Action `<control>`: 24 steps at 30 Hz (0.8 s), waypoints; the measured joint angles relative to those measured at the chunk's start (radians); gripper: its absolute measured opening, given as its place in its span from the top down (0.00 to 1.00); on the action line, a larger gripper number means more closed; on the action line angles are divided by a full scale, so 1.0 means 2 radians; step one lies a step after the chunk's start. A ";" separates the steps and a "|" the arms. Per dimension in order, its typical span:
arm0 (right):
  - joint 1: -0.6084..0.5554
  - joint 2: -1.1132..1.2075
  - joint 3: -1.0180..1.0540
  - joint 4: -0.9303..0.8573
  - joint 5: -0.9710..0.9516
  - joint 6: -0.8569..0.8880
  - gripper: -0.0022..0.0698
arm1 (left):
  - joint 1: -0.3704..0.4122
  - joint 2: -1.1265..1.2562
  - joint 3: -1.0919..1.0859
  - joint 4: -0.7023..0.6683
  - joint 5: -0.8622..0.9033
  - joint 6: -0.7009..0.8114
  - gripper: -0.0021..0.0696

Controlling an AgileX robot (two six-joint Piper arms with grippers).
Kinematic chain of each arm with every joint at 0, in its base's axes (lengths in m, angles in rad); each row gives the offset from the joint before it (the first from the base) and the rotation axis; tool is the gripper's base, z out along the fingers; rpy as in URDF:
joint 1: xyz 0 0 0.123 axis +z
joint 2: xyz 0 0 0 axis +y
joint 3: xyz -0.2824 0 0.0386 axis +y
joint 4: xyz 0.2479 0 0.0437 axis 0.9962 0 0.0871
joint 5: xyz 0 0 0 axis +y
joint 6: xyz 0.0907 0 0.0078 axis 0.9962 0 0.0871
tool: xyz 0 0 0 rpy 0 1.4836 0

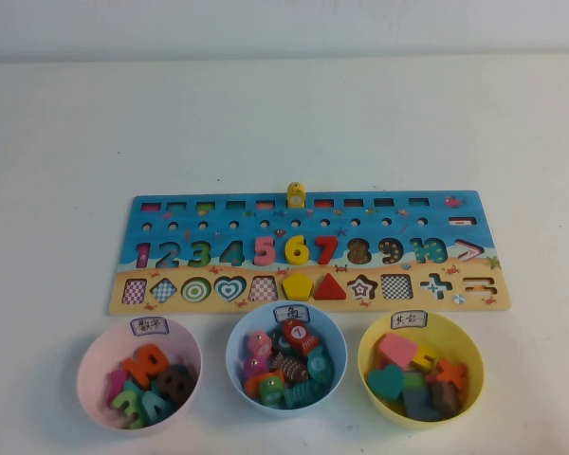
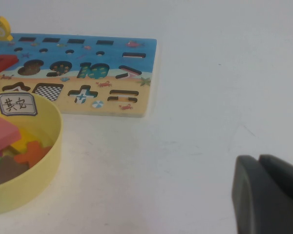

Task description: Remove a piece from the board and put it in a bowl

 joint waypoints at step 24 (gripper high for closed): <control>0.000 0.000 0.000 0.000 0.000 0.000 0.99 | 0.000 0.000 0.000 -0.334 -0.120 -0.001 0.98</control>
